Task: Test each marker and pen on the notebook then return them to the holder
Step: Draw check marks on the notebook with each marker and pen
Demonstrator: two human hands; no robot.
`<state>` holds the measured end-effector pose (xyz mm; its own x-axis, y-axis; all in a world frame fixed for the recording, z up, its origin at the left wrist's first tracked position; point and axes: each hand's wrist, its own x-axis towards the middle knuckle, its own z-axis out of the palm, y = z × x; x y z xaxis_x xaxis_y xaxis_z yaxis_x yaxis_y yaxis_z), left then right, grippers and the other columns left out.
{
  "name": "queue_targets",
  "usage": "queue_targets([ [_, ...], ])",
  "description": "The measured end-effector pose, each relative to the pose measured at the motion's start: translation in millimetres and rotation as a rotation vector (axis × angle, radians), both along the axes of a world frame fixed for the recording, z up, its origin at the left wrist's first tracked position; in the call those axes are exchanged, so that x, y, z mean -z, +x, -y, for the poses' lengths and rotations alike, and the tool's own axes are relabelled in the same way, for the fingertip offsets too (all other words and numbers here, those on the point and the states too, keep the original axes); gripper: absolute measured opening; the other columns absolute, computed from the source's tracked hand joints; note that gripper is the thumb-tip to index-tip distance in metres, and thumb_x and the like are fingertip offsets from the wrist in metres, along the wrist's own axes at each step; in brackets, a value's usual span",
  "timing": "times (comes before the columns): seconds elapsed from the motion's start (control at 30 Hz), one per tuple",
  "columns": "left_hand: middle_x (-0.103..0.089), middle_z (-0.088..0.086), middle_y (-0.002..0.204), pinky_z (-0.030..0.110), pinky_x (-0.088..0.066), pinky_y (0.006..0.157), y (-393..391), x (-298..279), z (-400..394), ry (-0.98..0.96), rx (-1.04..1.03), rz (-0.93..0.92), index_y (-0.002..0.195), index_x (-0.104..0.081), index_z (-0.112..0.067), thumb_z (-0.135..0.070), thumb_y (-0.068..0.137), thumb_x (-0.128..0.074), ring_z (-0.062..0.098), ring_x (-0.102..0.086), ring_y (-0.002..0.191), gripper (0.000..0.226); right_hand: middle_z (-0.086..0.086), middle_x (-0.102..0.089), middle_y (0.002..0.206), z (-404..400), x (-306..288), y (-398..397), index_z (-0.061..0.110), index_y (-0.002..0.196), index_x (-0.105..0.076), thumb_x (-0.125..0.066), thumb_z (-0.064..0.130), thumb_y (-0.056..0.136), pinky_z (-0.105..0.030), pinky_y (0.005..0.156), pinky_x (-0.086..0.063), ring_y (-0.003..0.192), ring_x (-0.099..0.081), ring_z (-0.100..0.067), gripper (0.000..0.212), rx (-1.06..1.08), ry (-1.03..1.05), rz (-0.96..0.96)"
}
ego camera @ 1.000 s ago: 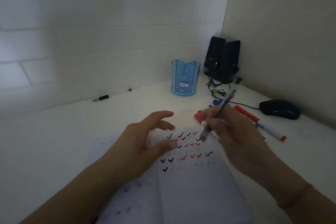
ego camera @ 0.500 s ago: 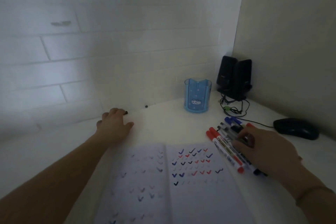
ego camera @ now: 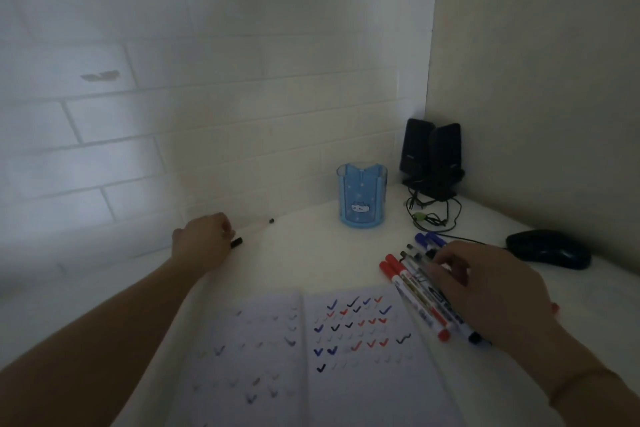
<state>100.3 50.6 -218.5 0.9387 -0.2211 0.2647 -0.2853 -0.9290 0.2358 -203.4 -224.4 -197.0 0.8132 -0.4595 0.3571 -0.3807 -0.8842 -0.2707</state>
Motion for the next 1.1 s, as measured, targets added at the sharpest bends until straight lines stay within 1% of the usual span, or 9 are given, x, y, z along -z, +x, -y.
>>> queue_targets([
  [0.1, -0.060, -0.002, 0.100, 0.038, -0.045, 0.091, -7, 3, 8, 0.056, 0.075, -0.084, 0.096, -0.060, -0.026, -0.052, 0.088, -0.053, 0.021, -0.056, 0.098, 0.029, 0.016, -0.054, 0.081, -3, 2, 1, 0.043, 0.092, -0.051, -0.046, 0.055, 0.088, -0.020, 0.069, -0.042, 0.073, -0.049, 0.000, 0.014, -0.022, 0.033, 0.028],
  [0.23, -0.066, 0.003, 0.098, 0.031, -0.049, 0.080, -20, 7, 14, -0.004, 0.198, -0.025, 0.089, -0.066, -0.020, -0.034, 0.087, -0.061, 0.021, -0.060, 0.091, 0.015, 0.013, -0.061, 0.090, -10, -2, -3, 0.042, 0.098, -0.053, -0.048, 0.052, 0.089, -0.015, 0.063, -0.034, 0.076, -0.049, 0.000, 0.014, -0.066, 0.058, 0.006],
  [0.4, -0.068, -0.012, 0.084, 0.018, -0.045, 0.067, -89, -38, 40, -0.435, 0.531, 0.109, 0.085, -0.070, -0.025, -0.024, 0.086, -0.066, 0.006, -0.060, 0.071, 0.004, 0.021, -0.058, 0.078, -38, -9, -8, 0.045, 0.097, -0.058, -0.038, 0.069, 0.076, -0.010, 0.059, -0.035, 0.071, -0.051, 0.007, 0.038, -0.229, 0.144, 0.066],
  [0.5, -0.063, -0.017, 0.088, 0.012, -0.044, 0.067, -151, -58, 37, -0.160, 0.998, 0.119, 0.092, -0.067, -0.032, -0.036, 0.087, -0.065, 0.006, -0.059, 0.076, 0.007, 0.026, -0.060, 0.084, -59, -3, -12, 0.047, 0.096, -0.056, -0.028, 0.089, 0.061, -0.013, 0.064, -0.037, 0.076, -0.052, 0.005, 0.061, -0.418, 0.253, 0.114],
  [0.6, -0.062, -0.016, 0.092, 0.018, -0.047, 0.070, -183, -46, 25, 0.006, 1.186, 0.062, 0.095, -0.065, -0.032, -0.039, 0.087, -0.062, 0.002, -0.058, 0.078, 0.011, 0.020, -0.063, 0.080, -79, 3, -13, 0.043, 0.100, -0.057, -0.058, 0.070, 0.067, -0.010, 0.054, -0.038, 0.068, -0.057, -0.001, 0.043, -0.639, 0.488, 0.178],
  [0.7, -0.059, -0.013, 0.092, 0.018, -0.044, 0.073, -191, -31, 16, 0.062, 1.193, -0.048, 0.098, -0.062, -0.030, -0.040, 0.086, -0.065, 0.003, -0.055, 0.082, 0.016, 0.010, -0.063, 0.067, -91, 5, -13, 0.031, 0.079, -0.062, -0.060, 0.045, 0.082, -0.009, 0.052, -0.040, 0.059, -0.059, -0.005, 0.014, -0.718, 0.526, 0.241],
  [0.87, -0.054, -0.017, 0.108, 0.016, -0.043, 0.081, -165, -22, 7, 0.141, 0.998, -0.286, 0.111, -0.058, -0.036, -0.027, 0.090, -0.057, 0.001, -0.051, 0.092, 0.022, 0.000, -0.072, 0.067, -92, 2, -11, 0.020, 0.074, -0.072, -0.047, 0.046, 0.089, -0.013, 0.050, -0.045, 0.058, -0.065, -0.010, 0.039, -0.652, 0.836, 0.085],
  [0.97, -0.054, -0.012, 0.107, 0.011, -0.040, 0.074, -158, -8, 17, -0.020, 0.839, -0.231, 0.110, -0.060, -0.031, -0.026, 0.090, -0.056, 0.000, -0.052, 0.080, 0.021, -0.006, -0.067, 0.057, -96, 10, -5, 0.016, 0.069, -0.065, -0.070, 0.017, 0.080, -0.023, 0.046, -0.047, 0.044, -0.058, -0.012, 0.012, -0.575, 0.837, 0.073],
  [1.1, -0.047, -0.012, 0.122, 0.025, -0.041, 0.092, -162, 18, 25, 0.018, 0.748, -0.055, 0.121, -0.052, -0.032, -0.049, 0.089, -0.049, 0.009, -0.047, 0.102, 0.037, -0.016, -0.064, 0.054, -99, 17, 1, 0.010, 0.077, -0.066, -0.055, 0.008, 0.089, -0.028, 0.040, -0.042, 0.043, -0.056, -0.026, 0.017, -0.541, 1.004, 0.106],
])
